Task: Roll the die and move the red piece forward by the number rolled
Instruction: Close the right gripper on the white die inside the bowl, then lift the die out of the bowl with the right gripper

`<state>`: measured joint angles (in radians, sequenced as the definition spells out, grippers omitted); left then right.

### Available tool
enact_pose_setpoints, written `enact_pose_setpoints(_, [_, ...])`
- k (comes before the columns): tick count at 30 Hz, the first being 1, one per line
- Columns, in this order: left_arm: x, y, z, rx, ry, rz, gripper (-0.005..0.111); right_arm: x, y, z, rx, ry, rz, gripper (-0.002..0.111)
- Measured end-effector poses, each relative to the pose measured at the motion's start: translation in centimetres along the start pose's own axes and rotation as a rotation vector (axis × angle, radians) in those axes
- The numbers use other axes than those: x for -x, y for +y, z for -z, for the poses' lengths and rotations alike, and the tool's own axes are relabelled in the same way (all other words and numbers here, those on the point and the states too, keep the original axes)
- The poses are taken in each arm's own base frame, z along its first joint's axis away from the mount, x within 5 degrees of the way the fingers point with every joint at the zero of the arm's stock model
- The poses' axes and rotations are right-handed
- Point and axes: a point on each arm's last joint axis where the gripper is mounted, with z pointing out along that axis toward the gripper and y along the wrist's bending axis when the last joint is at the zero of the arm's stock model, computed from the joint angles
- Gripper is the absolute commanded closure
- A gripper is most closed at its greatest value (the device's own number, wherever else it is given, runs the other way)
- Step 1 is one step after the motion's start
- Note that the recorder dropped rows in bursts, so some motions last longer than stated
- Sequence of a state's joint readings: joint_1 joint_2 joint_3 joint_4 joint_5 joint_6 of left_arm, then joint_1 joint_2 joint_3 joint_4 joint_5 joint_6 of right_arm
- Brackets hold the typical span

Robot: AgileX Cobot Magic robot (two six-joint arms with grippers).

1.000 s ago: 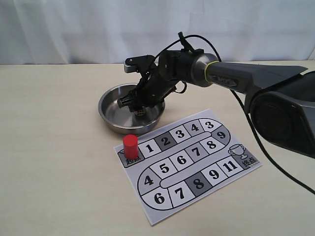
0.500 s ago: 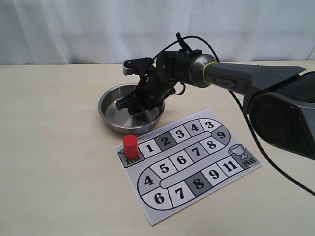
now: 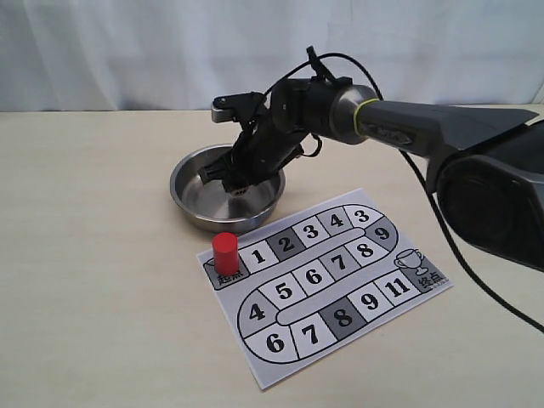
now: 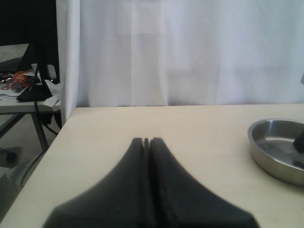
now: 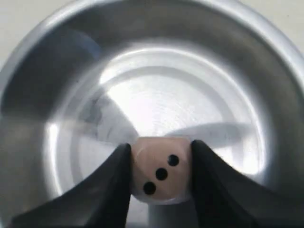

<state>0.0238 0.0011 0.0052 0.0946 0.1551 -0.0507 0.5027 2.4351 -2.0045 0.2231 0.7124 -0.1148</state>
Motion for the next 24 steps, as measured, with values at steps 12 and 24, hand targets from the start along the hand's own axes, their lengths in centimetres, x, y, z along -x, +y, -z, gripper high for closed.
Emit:
enact_pose_setpoints(12, [0.0,0.0,0.0,0.000,0.000,0.000,0.107,1.9,1.2,8.4,-0.014,0.029,0.035,0.104])
enact_pose_setpoints(24, [0.0,0.0,0.0,0.000,0.000,0.000,0.107,-3.9,-0.7,12.1,-0.210,0.161,0.030,0.104])
